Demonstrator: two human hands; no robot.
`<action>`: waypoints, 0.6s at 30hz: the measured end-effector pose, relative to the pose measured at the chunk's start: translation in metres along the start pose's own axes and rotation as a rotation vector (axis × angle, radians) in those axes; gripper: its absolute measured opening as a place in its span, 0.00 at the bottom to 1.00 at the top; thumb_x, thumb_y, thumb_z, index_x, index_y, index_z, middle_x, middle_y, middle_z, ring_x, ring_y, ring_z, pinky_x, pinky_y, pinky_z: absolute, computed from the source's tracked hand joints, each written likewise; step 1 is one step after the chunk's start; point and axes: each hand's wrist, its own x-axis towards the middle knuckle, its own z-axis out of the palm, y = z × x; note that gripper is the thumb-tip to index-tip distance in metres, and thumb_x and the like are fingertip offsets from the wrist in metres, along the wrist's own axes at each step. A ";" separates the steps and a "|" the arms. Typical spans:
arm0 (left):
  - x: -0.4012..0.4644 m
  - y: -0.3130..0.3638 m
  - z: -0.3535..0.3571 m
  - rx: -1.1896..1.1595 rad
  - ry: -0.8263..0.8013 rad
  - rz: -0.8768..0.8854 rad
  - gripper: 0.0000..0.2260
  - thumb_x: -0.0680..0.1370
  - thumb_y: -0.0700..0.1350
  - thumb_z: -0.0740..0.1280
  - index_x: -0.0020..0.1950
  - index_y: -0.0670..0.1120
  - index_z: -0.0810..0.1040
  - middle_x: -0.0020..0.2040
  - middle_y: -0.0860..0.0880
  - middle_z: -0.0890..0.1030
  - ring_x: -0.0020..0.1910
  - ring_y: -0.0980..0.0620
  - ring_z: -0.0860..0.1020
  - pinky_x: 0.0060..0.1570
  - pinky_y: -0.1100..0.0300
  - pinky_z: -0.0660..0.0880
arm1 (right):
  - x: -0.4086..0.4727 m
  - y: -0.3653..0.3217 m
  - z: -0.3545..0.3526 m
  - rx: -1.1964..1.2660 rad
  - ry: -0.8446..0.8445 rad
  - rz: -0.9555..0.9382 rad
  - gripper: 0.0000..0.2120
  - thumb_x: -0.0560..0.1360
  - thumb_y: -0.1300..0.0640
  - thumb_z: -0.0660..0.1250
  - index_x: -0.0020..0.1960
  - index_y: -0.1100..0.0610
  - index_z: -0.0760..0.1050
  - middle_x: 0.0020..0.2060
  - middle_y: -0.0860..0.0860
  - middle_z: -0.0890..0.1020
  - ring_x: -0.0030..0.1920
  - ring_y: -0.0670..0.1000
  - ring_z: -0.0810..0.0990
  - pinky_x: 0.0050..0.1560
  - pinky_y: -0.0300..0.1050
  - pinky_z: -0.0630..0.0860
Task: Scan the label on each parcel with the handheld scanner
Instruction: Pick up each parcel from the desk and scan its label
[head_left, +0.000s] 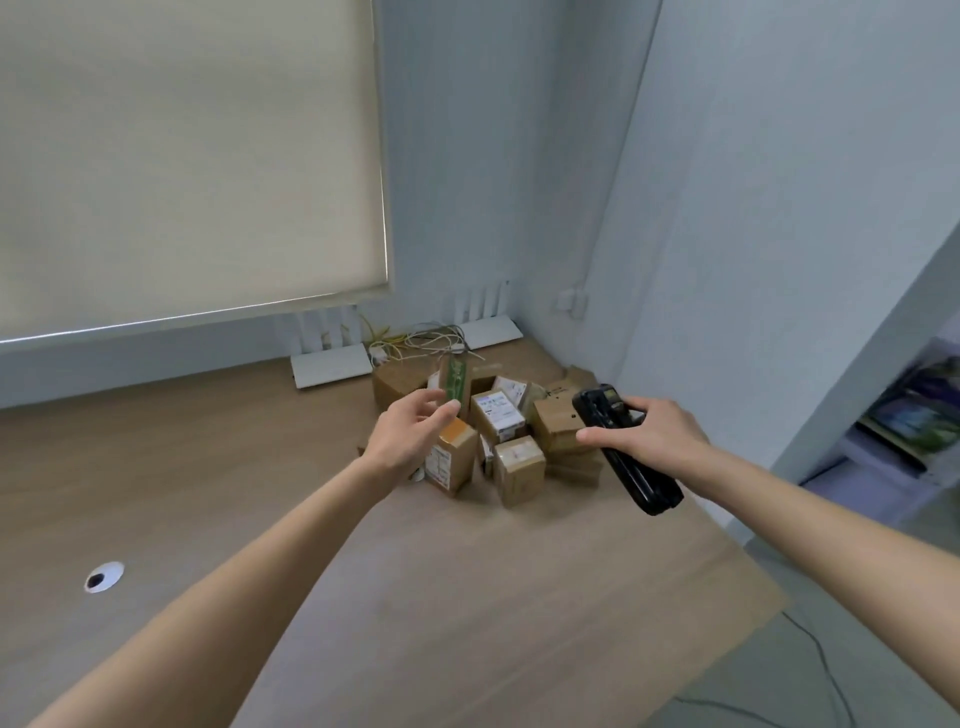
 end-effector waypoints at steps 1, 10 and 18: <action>0.013 -0.002 0.004 -0.003 -0.019 -0.012 0.22 0.82 0.56 0.65 0.73 0.48 0.74 0.61 0.47 0.81 0.58 0.51 0.79 0.55 0.58 0.75 | 0.012 0.001 0.000 -0.012 -0.004 0.016 0.36 0.61 0.32 0.81 0.65 0.44 0.81 0.51 0.47 0.86 0.51 0.51 0.84 0.56 0.49 0.81; 0.111 -0.031 0.026 0.011 -0.104 -0.071 0.24 0.82 0.56 0.65 0.75 0.47 0.72 0.67 0.46 0.78 0.64 0.49 0.77 0.63 0.53 0.75 | 0.101 0.012 0.022 0.001 -0.024 0.100 0.37 0.61 0.34 0.82 0.66 0.45 0.81 0.52 0.46 0.86 0.52 0.50 0.84 0.58 0.50 0.81; 0.159 -0.076 0.066 0.038 -0.147 -0.168 0.24 0.80 0.58 0.67 0.74 0.49 0.73 0.65 0.47 0.79 0.63 0.49 0.77 0.66 0.48 0.75 | 0.149 0.049 0.063 0.004 -0.119 0.158 0.36 0.61 0.36 0.83 0.66 0.47 0.81 0.53 0.47 0.85 0.51 0.49 0.83 0.53 0.46 0.80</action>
